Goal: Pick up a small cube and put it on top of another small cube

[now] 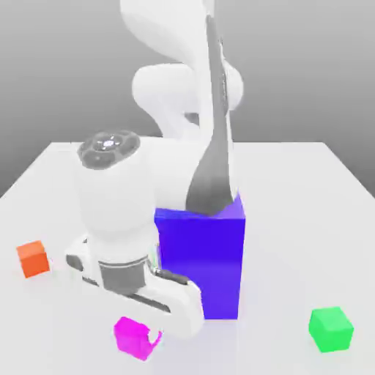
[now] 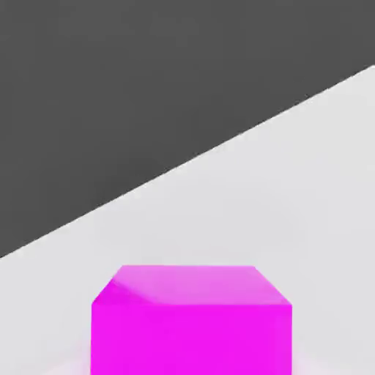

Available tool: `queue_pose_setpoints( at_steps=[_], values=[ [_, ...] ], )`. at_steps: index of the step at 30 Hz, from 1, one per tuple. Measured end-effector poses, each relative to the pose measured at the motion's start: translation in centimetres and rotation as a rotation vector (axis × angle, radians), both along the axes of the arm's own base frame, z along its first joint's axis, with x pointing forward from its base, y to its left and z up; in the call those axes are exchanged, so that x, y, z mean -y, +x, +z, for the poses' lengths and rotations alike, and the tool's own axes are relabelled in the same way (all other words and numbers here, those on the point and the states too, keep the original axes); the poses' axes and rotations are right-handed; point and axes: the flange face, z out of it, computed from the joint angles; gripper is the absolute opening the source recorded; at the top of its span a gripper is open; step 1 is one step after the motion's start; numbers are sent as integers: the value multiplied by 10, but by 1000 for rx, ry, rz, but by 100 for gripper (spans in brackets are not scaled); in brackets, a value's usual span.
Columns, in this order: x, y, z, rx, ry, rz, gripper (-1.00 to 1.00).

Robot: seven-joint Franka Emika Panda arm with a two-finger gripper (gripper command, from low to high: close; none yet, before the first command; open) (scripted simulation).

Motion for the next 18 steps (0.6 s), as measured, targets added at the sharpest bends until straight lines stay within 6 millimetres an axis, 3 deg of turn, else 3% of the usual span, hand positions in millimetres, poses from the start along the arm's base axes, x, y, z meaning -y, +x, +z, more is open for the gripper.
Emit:
queue_pose_setpoints(
  at_steps=[5, 10, 12, 15, 16, 18],
  values=[
    [-119, -19, 15, 10, -8, 256, -100],
    [-228, -64, 30, 31, -31, 510, -100],
    [-243, -72, 16, 37, -35, 546, -100],
    [-247, -75, -22, 38, -37, 558, -100],
    [-248, -76, -29, 37, -37, 560, 100],
    [-248, -76, -29, 37, -37, 560, 100]
  ],
)
